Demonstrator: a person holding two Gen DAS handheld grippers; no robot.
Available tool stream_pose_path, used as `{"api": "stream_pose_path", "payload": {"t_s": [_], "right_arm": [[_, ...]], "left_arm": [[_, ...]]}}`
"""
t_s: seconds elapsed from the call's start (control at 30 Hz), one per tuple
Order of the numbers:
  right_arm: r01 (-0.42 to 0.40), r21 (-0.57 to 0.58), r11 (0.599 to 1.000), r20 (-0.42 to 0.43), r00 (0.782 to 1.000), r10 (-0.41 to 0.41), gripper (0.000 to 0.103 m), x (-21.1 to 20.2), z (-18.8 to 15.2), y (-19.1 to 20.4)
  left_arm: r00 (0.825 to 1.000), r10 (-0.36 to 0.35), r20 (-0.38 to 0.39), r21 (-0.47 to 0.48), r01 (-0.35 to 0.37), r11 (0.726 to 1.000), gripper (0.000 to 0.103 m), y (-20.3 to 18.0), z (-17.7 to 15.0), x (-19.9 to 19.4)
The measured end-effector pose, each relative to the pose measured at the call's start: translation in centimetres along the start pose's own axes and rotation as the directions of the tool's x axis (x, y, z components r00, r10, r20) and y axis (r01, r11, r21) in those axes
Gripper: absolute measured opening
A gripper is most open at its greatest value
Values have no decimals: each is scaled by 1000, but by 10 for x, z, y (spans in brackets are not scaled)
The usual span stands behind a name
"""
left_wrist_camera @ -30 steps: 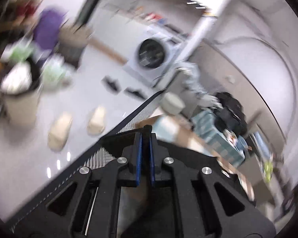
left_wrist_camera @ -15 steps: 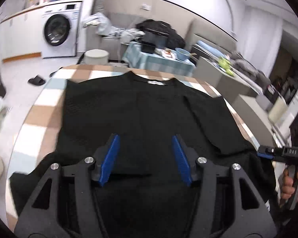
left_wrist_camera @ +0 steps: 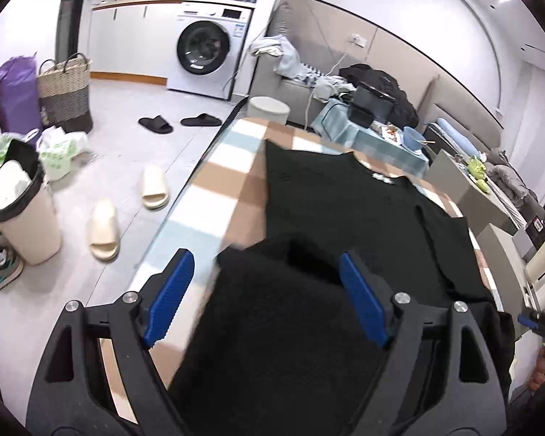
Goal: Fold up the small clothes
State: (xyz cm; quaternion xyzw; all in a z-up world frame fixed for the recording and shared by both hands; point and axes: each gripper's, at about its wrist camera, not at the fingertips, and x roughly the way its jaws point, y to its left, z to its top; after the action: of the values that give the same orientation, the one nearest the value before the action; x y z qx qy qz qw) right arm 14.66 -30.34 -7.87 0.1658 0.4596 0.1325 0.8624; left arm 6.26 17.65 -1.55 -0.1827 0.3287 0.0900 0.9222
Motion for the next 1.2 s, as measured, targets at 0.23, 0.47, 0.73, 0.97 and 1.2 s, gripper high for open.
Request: {"api": "stream_pose_path", "payload": {"t_s": [0.23, 0.47, 0.73, 0.97, 1.2], "right_arm": [[-71, -116, 991, -179, 983, 50, 22, 40, -26, 14], [24, 69, 997, 25, 999, -26, 18, 26, 9, -38], [-68, 5, 998, -36, 997, 68, 46, 28, -15, -41], [-80, -128, 989, -17, 997, 79, 4, 40, -18, -12], [-171, -78, 982, 215, 959, 184, 4, -2, -5, -20]], "left_arm": [[999, 4, -46, -49, -7, 999, 80, 34, -26, -7], [998, 35, -59, -47, -38, 998, 80, 42, -38, -4], [986, 4, -165, -88, -19, 996, 80, 40, -45, 18], [989, 28, -147, 2, -28, 1000, 3, 17, -48, 35], [997, -59, 44, -35, 60, 998, 3, 17, -37, -18]]}}
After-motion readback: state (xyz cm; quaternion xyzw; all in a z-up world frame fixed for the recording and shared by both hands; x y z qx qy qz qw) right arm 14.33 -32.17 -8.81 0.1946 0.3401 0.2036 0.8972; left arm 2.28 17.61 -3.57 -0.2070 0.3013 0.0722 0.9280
